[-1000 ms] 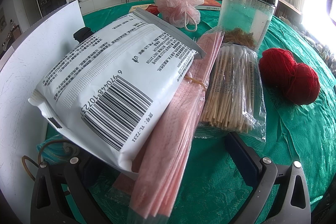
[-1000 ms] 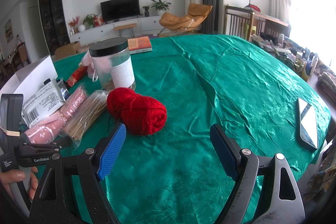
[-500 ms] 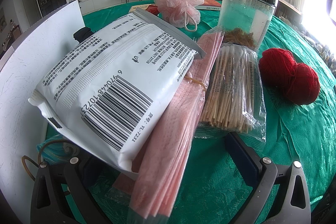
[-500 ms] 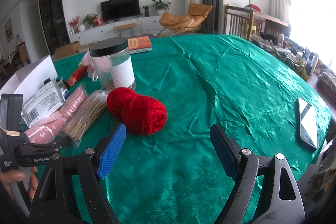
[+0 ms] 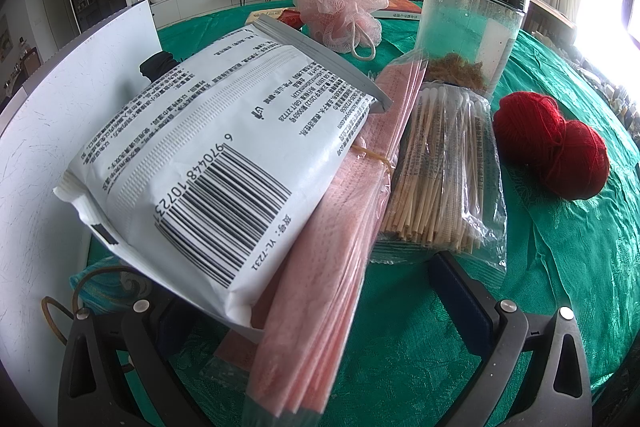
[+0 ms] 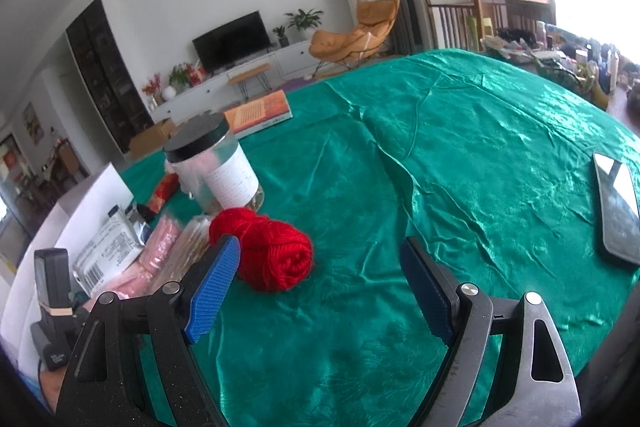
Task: Organize soft objects
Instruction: 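Grasp the red yarn ball with the right tool while the left tool grasps the white packet, then carry the yarn ball with the right tool while the left tool carries the packet to the box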
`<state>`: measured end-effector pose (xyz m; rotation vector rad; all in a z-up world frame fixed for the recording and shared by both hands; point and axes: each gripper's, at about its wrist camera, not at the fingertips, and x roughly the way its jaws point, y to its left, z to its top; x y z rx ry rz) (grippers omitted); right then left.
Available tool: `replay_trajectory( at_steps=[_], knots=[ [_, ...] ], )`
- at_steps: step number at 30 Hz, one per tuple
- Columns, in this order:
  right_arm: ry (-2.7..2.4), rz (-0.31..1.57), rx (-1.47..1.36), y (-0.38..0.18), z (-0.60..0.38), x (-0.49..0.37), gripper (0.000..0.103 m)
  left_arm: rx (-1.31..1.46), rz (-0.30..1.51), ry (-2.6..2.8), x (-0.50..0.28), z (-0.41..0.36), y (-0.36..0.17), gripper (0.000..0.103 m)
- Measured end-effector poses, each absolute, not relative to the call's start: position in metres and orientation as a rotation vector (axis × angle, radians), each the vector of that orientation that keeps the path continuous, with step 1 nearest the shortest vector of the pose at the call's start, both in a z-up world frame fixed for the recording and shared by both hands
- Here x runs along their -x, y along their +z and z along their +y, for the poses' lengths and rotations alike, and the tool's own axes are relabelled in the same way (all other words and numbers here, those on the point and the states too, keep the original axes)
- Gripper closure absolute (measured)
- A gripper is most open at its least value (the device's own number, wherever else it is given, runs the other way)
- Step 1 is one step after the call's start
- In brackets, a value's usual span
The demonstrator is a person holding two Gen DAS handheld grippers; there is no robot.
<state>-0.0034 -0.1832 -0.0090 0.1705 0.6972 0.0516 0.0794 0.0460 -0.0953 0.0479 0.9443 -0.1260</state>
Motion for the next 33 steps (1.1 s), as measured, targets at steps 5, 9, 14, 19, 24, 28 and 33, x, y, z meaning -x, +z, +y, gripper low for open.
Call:
replay_trajectory(
  at_steps=[5, 9, 14, 19, 24, 28, 33],
  knots=[
    [0.264, 0.815, 0.236, -0.013, -0.116, -0.044, 0.018, -0.048, 0.944, -0.126, -0.079, 0.046, -0.095, 0.000],
    [0.260, 0.920, 0.451, -0.038, -0.072, -0.078, 0.019, -0.065, 0.987, -0.148, -0.073, 0.048, -0.093, 0.000],
    [0.233, 0.957, 0.345, -0.044, -0.093, -0.077, 0.051, -0.033, 1.058, -0.267, -0.045, 0.058, -0.070, 0.000],
    [0.165, 0.919, 0.142, -0.028, -0.142, -0.046, 0.054, -0.188, 0.960, -0.264, -0.046, 0.054, -0.014, 0.000],
    [0.158, 0.861, -0.120, -0.020, -0.171, -0.023, 0.054, -0.389, 0.976, -0.203, -0.092, 0.047, -0.013, 0.000],
    [0.144, 0.804, -0.295, -0.023, -0.184, -0.013, 0.054, -0.377, 1.051, -0.197, -0.118, 0.053, -0.030, 0.000],
    [0.075, 0.747, -0.361, -0.028, -0.196, -0.003, 0.054, -0.404, 1.078, -0.222, -0.123, 0.052, -0.042, 0.000]
  ],
)
